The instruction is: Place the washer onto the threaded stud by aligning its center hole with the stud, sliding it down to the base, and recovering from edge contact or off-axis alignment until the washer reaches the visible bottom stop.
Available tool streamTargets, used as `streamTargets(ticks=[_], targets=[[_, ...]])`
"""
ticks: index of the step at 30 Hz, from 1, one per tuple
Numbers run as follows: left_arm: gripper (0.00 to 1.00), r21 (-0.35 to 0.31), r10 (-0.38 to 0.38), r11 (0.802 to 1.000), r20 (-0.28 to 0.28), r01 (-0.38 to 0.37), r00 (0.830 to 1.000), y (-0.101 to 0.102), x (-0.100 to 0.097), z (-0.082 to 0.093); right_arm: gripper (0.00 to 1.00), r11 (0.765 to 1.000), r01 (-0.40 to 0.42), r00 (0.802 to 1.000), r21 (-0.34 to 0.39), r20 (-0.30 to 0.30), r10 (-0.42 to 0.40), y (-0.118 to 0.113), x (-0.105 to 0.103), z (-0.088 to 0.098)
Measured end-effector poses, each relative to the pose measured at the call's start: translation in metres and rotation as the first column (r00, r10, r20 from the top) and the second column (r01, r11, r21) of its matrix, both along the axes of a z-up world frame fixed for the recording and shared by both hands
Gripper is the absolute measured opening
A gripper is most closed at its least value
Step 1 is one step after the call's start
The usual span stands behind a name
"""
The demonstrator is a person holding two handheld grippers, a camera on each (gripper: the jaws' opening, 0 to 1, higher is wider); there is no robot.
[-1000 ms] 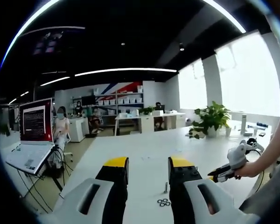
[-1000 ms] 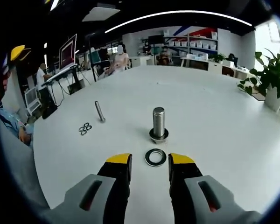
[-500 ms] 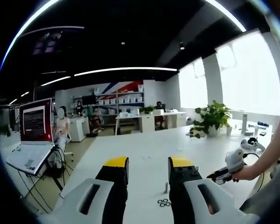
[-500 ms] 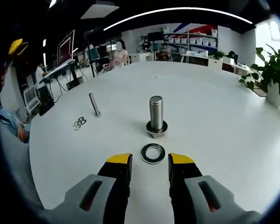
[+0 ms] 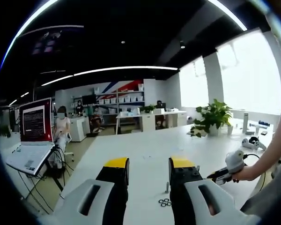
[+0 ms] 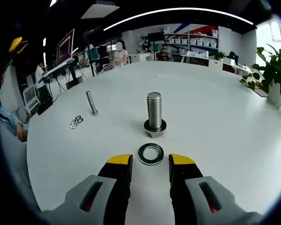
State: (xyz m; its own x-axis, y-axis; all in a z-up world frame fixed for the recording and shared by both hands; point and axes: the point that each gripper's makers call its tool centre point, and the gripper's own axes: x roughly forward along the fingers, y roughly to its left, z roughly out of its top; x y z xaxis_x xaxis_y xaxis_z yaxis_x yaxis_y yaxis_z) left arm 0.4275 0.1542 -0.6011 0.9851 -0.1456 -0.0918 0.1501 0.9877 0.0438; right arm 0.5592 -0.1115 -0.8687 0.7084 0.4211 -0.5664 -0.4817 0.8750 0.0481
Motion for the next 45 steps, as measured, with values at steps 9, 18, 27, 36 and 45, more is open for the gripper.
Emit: streamTargets(ticks=[9, 18, 27, 36, 45], targets=[[0.32, 0.001, -0.003, 1.0, -0.005, 0.003, 1.0, -0.002, -0.001, -0.002, 0.32, 0.999, -0.023, 0.999, -0.025, 0.04, 0.024, 0.004, 0.005, 0.0], [0.32, 0.001, -0.009, 1.0, -0.008, 0.009, 1.0, -0.004, -0.001, -0.003, 0.3, 0.999, -0.027, 0.998, -0.032, 0.058, 0.029, 0.004, 0.006, -0.001], [0.32, 0.003, -0.011, 1.0, -0.016, 0.012, 1.0, -0.005, -0.004, -0.006, 0.27, 0.999, -0.026, 0.997, -0.029, 0.07, 0.028, 0.005, 0.009, -0.001], [0.32, 0.002, -0.008, 1.0, -0.018, 0.008, 1.0, -0.004, -0.005, -0.007, 0.25, 0.999, -0.025, 0.998, -0.026, 0.062, 0.026, 0.006, 0.012, -0.001], [0.31, 0.006, -0.01, 1.0, -0.017, 0.01, 1.0, -0.005, -0.006, -0.006, 0.08, 0.999, -0.035, 0.998, -0.015, 0.06, 0.036, 0.008, 0.009, 0.003]])
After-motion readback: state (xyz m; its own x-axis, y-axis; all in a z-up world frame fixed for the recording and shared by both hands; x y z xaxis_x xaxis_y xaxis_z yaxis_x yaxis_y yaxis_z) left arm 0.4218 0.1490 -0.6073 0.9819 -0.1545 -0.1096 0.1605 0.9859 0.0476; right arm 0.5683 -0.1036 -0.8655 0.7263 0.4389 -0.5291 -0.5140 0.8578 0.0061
